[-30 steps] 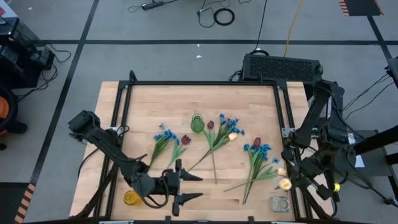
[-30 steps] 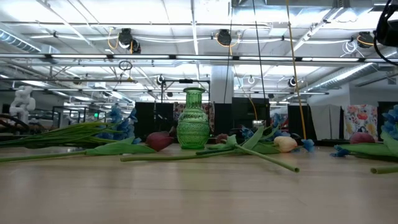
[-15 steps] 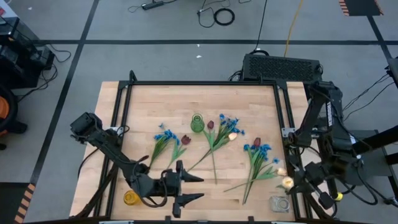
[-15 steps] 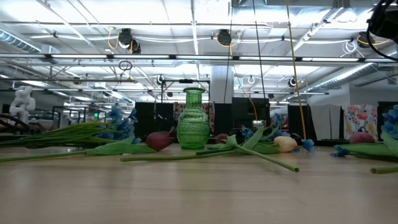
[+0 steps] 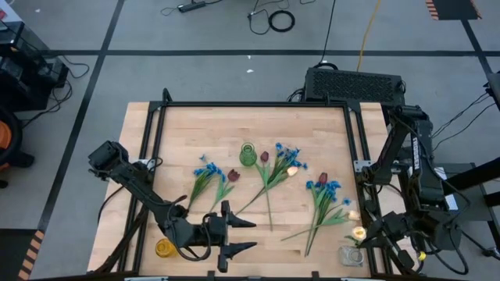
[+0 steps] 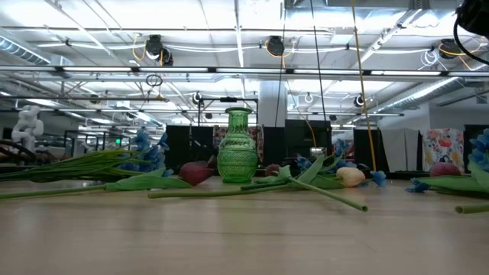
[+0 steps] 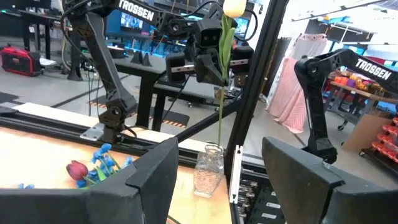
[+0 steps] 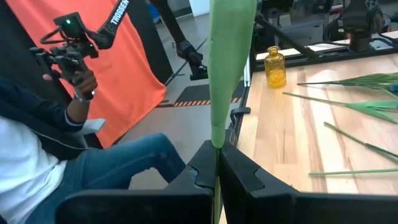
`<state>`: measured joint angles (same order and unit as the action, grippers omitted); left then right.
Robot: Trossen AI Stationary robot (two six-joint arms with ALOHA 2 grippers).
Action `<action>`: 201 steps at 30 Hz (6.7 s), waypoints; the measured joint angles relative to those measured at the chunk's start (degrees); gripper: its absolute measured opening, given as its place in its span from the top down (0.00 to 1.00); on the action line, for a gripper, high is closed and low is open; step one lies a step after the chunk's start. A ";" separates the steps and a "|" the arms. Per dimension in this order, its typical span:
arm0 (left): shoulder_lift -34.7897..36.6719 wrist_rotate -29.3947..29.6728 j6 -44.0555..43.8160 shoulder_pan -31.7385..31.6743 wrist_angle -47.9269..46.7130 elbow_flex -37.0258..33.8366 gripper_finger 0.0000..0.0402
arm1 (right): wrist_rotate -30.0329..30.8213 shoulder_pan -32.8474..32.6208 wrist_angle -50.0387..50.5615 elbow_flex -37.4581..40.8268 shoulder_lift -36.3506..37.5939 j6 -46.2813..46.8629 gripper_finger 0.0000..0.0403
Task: Sort flowers into vase by color
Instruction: Put the middle left yellow flower into the transparent vase, then put the bottom yellow flower into the transparent vase
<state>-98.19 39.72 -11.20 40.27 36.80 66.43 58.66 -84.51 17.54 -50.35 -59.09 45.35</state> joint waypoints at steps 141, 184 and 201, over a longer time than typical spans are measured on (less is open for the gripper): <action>-45.21 -26.80 -9.18 -19.96 -38.20 39.51 0.98 | 30.99 2.05 15.69 -16.33 -5.31 -14.74 0.50; -10.28 14.45 1.43 -13.76 -50.34 39.36 0.97 | 31.38 3.19 2.72 -21.20 -5.62 -31.81 0.50; -21.14 -13.56 23.64 -13.41 -1.22 39.32 0.97 | 21.32 5.90 3.14 -21.18 -5.45 -35.05 0.50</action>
<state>-119.33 26.17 12.44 26.86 35.57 105.75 79.98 -78.61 20.68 -71.53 -64.54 10.30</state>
